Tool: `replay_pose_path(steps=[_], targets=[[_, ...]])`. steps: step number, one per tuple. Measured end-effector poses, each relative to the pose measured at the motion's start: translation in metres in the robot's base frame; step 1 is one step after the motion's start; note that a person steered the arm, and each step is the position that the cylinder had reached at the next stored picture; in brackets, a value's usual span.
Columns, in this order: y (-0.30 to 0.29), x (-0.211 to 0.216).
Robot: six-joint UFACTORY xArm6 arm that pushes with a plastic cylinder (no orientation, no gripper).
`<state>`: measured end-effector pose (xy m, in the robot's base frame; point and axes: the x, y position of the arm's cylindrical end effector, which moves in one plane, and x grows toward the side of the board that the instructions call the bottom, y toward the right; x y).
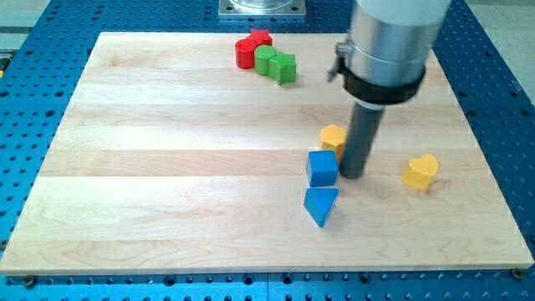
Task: Move the cube along with the hexagon towards the top right of the board
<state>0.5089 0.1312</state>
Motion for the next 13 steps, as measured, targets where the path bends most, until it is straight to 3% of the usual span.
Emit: replay_pose_path(steps=[2, 3, 4, 5, 6, 9, 11, 13], targets=[[-0.033, 0.03], [-0.079, 0.024], [-0.076, -0.016], [-0.05, -0.069], [-0.021, -0.084], [0.118, -0.087], [0.121, -0.152], [0.078, -0.172]])
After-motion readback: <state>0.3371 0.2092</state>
